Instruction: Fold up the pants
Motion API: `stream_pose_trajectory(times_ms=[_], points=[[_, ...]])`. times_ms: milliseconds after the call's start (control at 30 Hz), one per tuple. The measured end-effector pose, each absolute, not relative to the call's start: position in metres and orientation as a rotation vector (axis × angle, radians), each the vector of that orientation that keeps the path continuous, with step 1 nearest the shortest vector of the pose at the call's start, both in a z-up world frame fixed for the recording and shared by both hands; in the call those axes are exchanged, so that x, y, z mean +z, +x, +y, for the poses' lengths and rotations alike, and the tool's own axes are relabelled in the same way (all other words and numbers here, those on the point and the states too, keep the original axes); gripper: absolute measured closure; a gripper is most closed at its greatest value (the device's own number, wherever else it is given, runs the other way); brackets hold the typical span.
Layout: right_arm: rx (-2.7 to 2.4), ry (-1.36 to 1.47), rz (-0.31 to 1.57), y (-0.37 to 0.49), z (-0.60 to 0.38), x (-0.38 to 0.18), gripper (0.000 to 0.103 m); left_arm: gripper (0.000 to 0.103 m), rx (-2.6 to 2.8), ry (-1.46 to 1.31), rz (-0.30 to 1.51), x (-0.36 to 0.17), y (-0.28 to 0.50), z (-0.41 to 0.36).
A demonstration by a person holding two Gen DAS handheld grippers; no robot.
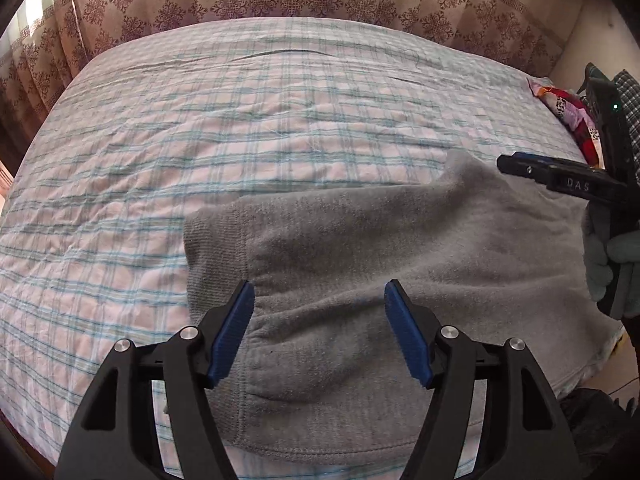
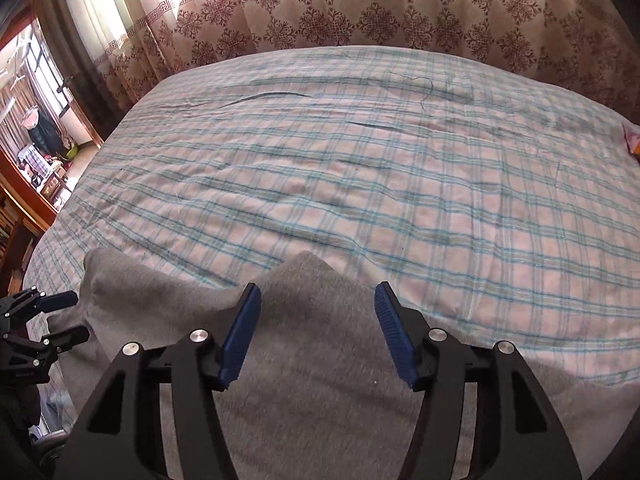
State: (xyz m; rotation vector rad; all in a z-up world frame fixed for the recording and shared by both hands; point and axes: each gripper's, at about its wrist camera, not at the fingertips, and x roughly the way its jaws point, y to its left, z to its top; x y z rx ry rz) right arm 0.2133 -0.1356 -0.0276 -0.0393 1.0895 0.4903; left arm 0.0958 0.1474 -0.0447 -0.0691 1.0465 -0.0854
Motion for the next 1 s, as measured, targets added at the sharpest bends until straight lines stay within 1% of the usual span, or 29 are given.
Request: stream_pose_trajectory(times_ms=[167, 300, 367, 400, 467, 533, 600, 733, 833, 933, 1000], points=[[0.423, -0.051, 1.145, 0.182, -0.164, -0.036, 0.046, 0.034, -0.232, -0.051, 1.034, -0.040, 0.112, 0.095], [0.314, -0.069, 1.178, 0.168, -0.204, -0.043, 0.046, 0.034, -0.258, 0.014, 1.121, -0.070, 0.122, 0.063], [0.223, -0.144, 1.209, 0.165, -0.227, -0.056, 0.046, 0.033, -0.236, 0.073, 1.179, -0.095, 0.123, 0.058], [0.173, -0.171, 1.239, 0.164, -0.243, -0.066, 0.047, 0.032, -0.242, 0.088, 1.177, -0.102, 0.120, 0.057], [0.223, -0.096, 1.247, 0.157, -0.274, -0.070, 0.047, 0.032, -0.244, 0.125, 1.158, -0.102, 0.116, 0.054], [0.200, -0.123, 1.241, 0.149, -0.288, -0.067, 0.047, 0.032, -0.227, 0.109, 1.184, -0.100, 0.120, 0.053], [0.190, -0.085, 1.224, 0.143, -0.299, -0.063, 0.047, 0.032, -0.202, 0.091, 1.207, -0.095, 0.127, 0.052], [0.231, 0.013, 1.172, 0.134, -0.298, -0.044, 0.047, 0.032, -0.230, 0.110, 1.173, -0.078, 0.141, 0.026], [0.309, 0.021, 1.154, 0.122, -0.278, -0.032, 0.047, 0.032, -0.291, 0.125, 1.135, -0.065, 0.157, -0.006], [0.396, 0.030, 1.178, 0.108, -0.252, -0.030, 0.047, 0.032, -0.353, 0.122, 1.121, -0.062, 0.177, -0.038], [0.440, 0.037, 1.213, 0.096, -0.241, -0.033, 0.046, 0.032, -0.382, 0.095, 1.145, -0.068, 0.192, -0.054]])
